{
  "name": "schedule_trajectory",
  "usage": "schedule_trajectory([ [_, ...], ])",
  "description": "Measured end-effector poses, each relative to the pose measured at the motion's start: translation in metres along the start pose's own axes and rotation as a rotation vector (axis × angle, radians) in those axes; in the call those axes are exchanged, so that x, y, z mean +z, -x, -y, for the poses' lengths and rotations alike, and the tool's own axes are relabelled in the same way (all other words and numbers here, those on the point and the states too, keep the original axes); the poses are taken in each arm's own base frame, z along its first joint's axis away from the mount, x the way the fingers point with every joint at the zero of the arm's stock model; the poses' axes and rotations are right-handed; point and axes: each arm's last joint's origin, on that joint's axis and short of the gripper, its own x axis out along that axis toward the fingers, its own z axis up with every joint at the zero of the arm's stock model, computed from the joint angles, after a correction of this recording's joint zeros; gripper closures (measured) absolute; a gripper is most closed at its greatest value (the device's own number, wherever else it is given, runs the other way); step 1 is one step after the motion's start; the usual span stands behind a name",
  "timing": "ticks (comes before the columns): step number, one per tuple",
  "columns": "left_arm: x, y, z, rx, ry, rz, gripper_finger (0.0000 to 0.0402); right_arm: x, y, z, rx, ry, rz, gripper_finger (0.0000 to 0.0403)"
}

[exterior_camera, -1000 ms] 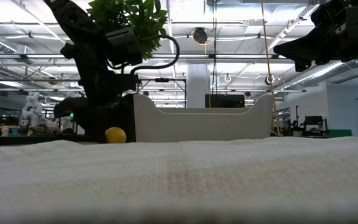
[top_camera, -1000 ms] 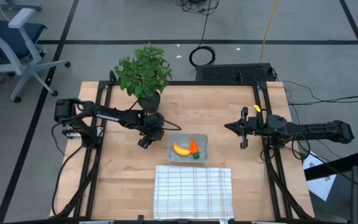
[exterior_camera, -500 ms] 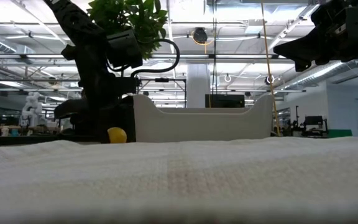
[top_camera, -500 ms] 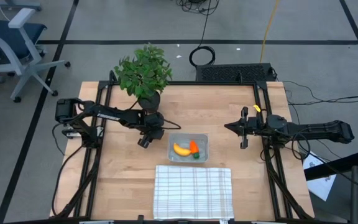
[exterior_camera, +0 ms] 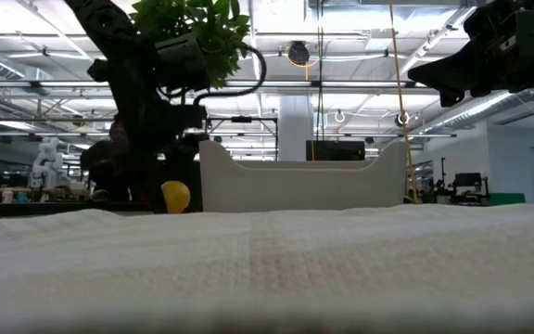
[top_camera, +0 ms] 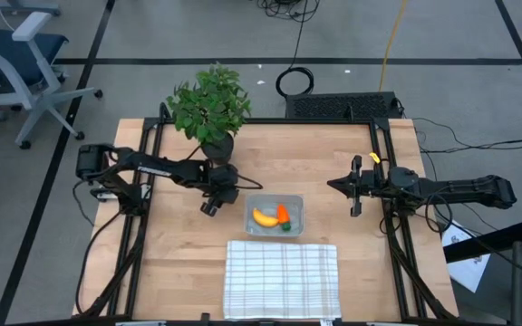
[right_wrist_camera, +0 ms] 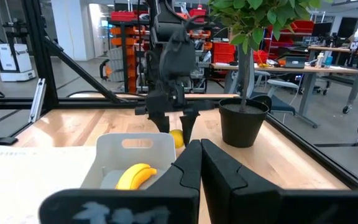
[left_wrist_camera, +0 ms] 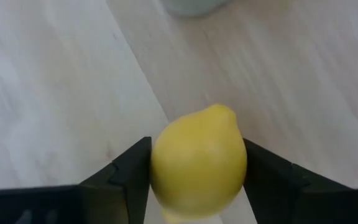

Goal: Pick and placing Produce into tupperware
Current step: Put the yellow lemon into the gray basket

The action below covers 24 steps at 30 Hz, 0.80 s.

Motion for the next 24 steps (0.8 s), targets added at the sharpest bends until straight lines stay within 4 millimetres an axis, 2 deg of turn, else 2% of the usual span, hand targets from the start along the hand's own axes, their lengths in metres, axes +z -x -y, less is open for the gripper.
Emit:
schedule_trajectory([
  [5, 0.004, 0.026, -0.002, 0.05, 0.029, 0.073, 0.0208, 0.0, 0.0, 0.0, 0.0, 0.0, 0.0, 0.0403],
  [13, 0.006, 0.078, 0.0, 0.099, 0.096, 0.265, 0.0184, 0.0, 0.0, 0.0, 0.0, 0.0, 0.0, 0.0403],
  [20, -0.004, 0.118, 0.004, 0.122, 0.136, 0.385, 0.0207, 0.0, 0.0, 0.0, 0.0, -0.005, 0.0, 0.0403],
  [24, -0.011, 0.136, 0.006, 0.125, 0.186, 0.445, 0.0195, 0.0, 0.0, 0.0, 0.0, -0.007, 0.0, 0.0403],
])
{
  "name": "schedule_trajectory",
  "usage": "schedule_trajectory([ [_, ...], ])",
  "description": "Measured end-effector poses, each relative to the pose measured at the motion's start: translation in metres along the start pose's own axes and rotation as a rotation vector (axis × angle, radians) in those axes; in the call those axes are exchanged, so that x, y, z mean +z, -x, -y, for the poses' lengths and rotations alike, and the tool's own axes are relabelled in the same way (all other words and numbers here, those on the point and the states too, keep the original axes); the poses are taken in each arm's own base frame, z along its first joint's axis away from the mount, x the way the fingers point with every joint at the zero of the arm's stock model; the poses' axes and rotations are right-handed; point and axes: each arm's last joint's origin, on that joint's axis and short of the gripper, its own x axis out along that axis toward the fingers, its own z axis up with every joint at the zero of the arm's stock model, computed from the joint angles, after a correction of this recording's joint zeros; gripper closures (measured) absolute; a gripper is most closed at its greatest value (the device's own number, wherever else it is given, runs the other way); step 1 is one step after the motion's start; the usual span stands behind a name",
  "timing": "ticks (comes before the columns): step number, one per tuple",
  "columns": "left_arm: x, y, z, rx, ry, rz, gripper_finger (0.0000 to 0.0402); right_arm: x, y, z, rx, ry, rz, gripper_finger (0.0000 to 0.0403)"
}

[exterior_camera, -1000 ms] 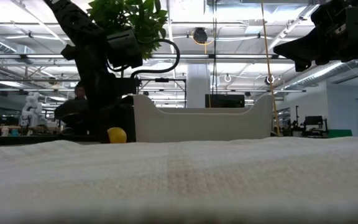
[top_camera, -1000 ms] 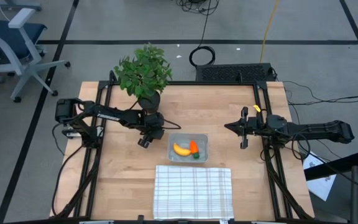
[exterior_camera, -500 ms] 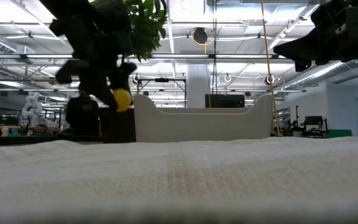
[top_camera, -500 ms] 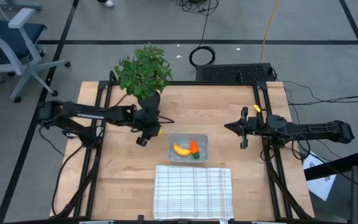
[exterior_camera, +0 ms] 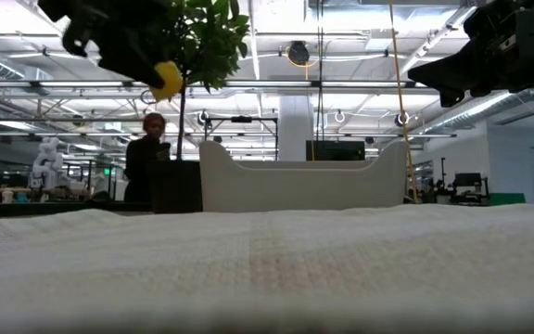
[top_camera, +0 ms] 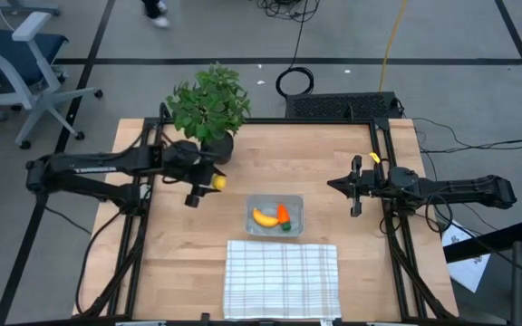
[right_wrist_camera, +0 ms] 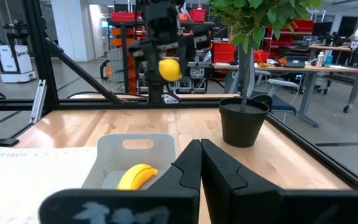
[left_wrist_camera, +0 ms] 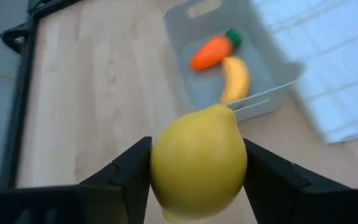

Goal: Pick and placing Produce into tupperware
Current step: Put the yellow lemon into the gray basket

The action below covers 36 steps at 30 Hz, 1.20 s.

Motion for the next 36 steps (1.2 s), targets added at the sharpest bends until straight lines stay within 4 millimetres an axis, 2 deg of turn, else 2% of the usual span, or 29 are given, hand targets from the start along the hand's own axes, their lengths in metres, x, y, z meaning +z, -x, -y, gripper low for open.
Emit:
schedule_trajectory([
  [4, -0.001, 0.012, 0.003, -0.073, 0.032, 0.088, 0.0185, 0.0, 0.0, 0.0, 0.001, 0.0, 0.0, 0.0403],
  [8, -0.008, 0.015, 0.008, -0.101, 0.068, 0.111, 0.0196, 0.0, 0.0, 0.0, 0.0, 0.0, 0.001, 0.0403],
  [13, -0.02, 0.007, 0.014, -0.125, 0.122, 0.123, 0.0208, 0.0, 0.0, 0.0, 0.0, 0.0, 0.001, 0.0403],
  [20, -0.033, -0.011, 0.02, -0.164, 0.135, 0.284, 0.0186, 0.0, 0.0, 0.0, 0.001, 0.0, 0.0, 0.0403],
  [25, -0.04, -0.017, 0.023, -0.154, 0.142, 0.338, 0.02, 0.0, 0.0, 0.0, 0.001, 0.0, 0.001, 0.0403],
  [36, -0.038, -0.017, 0.021, -0.12, 0.171, 0.402, 0.0185, 0.0, 0.0, 0.0, 0.0, 0.0, 0.001, 0.0403],
])
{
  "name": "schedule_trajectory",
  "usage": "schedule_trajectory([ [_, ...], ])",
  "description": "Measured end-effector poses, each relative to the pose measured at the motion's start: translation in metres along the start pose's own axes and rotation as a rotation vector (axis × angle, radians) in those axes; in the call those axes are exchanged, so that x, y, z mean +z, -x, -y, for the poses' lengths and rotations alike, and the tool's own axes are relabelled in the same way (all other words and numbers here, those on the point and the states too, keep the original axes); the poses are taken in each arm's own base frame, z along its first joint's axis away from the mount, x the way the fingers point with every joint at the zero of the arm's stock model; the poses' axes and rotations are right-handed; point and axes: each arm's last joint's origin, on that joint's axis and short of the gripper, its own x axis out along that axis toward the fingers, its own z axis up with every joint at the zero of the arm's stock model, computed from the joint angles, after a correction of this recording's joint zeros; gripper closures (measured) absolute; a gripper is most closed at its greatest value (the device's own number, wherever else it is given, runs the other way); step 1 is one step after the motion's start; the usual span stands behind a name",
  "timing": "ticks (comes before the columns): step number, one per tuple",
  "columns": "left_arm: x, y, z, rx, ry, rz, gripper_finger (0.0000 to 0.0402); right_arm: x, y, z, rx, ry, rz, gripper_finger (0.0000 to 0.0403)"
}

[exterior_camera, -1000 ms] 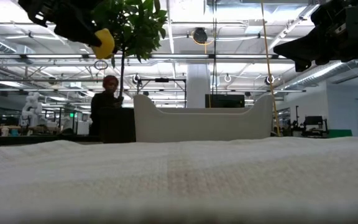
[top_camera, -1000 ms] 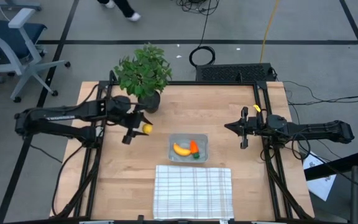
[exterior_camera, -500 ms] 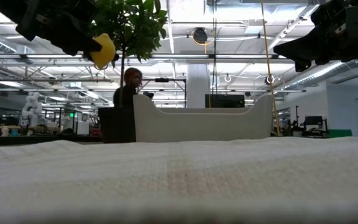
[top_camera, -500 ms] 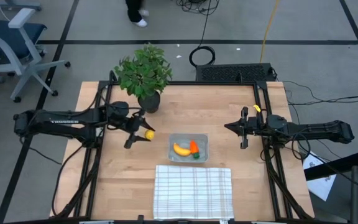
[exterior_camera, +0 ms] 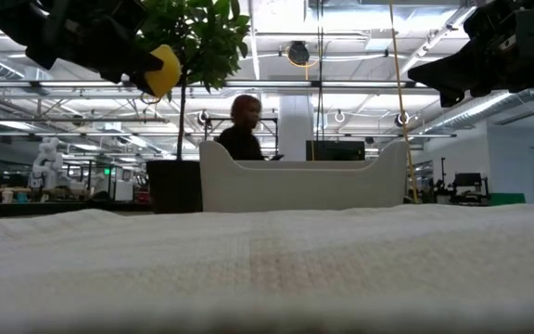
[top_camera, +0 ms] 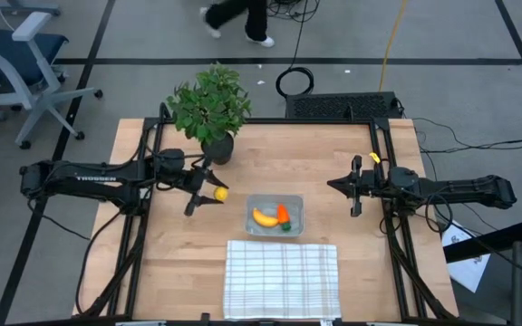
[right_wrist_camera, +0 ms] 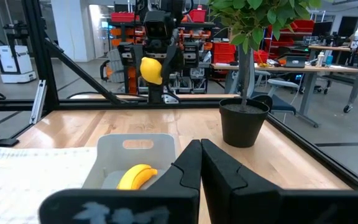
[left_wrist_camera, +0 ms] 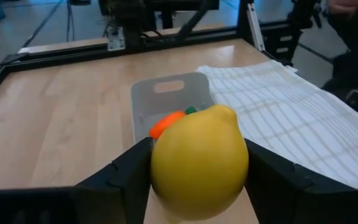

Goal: Pick and placing Produce into tupperware
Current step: Put the yellow lemon into the gray basket

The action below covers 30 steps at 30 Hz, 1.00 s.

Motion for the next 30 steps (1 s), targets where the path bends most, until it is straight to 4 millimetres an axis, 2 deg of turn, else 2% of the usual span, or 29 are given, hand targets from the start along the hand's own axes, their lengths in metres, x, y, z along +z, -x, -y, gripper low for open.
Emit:
schedule_trajectory([
  [7, 0.001, 0.0, 0.0, 0.009, 0.003, 0.01, 0.0201, 0.0, 0.0, 0.0, 0.0, 0.0, 0.0, 0.0403],
  [13, 0.003, 0.0, -0.001, 0.034, 0.023, 0.021, 0.0189, 0.0, 0.0, 0.0, 0.0, 0.0, 0.0, 0.0403],
  [20, 0.012, -0.003, 0.003, 0.021, 0.004, 0.105, 0.0204, 0.0, 0.0, 0.0, 0.0, 0.0, 0.0, 0.0403],
  [25, 0.015, -0.01, 0.008, 0.065, -0.015, 0.122, 0.0198, 0.0, 0.0, 0.0, 0.0, 0.0, 0.001, 0.0403],
  [30, 0.017, -0.027, 0.009, 0.072, -0.01, 0.088, 0.0196, 0.001, 0.0, 0.0, 0.0, -0.001, 0.01, 0.0403],
])
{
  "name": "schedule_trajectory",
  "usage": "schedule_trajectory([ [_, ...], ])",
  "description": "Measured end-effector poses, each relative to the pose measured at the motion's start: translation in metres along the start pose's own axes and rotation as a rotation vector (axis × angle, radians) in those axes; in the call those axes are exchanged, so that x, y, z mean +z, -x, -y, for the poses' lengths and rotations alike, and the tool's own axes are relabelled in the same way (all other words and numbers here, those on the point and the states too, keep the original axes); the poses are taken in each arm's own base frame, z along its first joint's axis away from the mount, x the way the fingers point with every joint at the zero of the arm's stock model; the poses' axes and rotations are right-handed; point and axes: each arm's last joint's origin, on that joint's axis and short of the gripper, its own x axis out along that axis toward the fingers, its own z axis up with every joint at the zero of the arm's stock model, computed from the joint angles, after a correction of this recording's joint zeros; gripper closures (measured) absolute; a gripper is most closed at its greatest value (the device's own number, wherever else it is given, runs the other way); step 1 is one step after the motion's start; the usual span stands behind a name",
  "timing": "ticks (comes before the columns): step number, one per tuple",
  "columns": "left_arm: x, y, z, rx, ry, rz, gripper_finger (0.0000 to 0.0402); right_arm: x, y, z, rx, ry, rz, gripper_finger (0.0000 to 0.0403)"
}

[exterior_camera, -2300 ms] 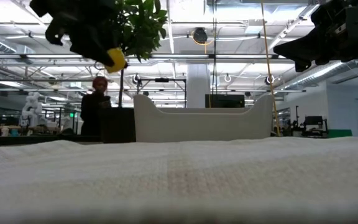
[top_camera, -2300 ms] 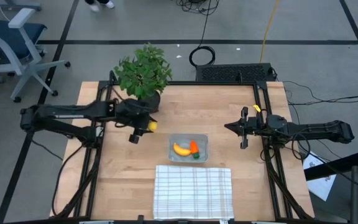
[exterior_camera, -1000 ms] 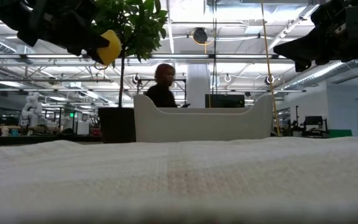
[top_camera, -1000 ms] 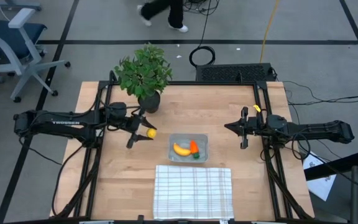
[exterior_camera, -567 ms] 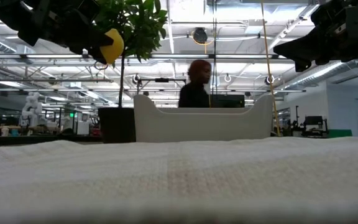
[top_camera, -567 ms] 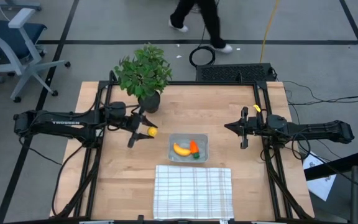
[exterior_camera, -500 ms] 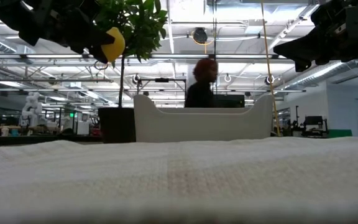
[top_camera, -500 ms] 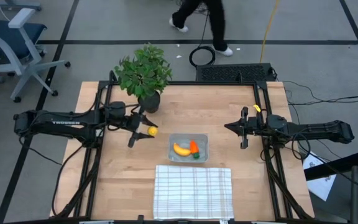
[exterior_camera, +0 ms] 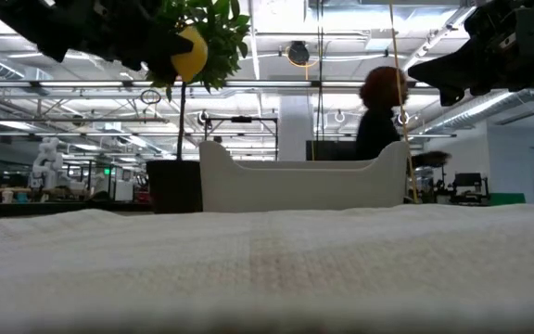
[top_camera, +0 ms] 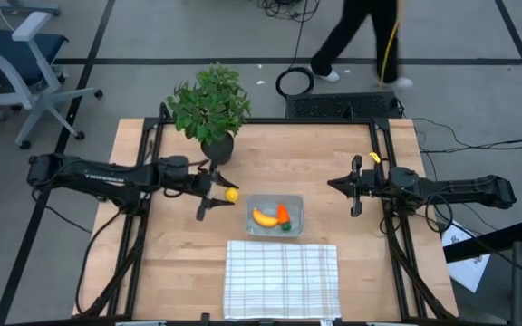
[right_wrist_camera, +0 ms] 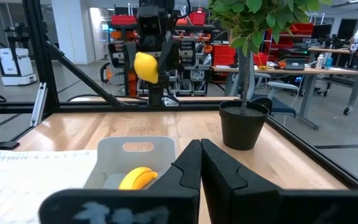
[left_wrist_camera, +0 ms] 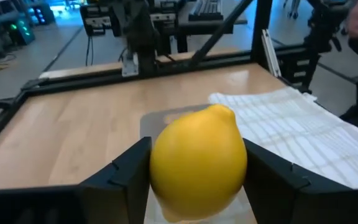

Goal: Pick and placing Produce into tupperware
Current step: Put the yellow lemon into the gray basket

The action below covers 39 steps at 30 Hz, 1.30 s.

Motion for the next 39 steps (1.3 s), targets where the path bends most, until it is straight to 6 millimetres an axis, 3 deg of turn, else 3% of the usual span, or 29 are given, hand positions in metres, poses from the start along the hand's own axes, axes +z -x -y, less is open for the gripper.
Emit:
schedule_trajectory([
  [10, 0.036, -0.045, -0.004, -0.03, 0.071, -0.116, 0.0195, 0.001, 0.0, 0.0, 0.0, -0.001, 0.008, 0.0403],
  [18, 0.044, -0.086, -0.006, -0.06, 0.048, -0.235, 0.0198, 0.001, 0.0, 0.0, 0.0, -0.001, 0.007, 0.0403],
  [31, 0.022, -0.155, -0.012, -0.029, 0.047, -0.455, 0.0195, 0.001, 0.0, 0.0, 0.002, -0.002, 0.005, 0.0403],
  [39, 0.0, -0.172, -0.012, -0.021, 0.115, -0.522, 0.0202, 0.001, 0.0, 0.0, 0.005, -0.012, 0.005, 0.0403],
])
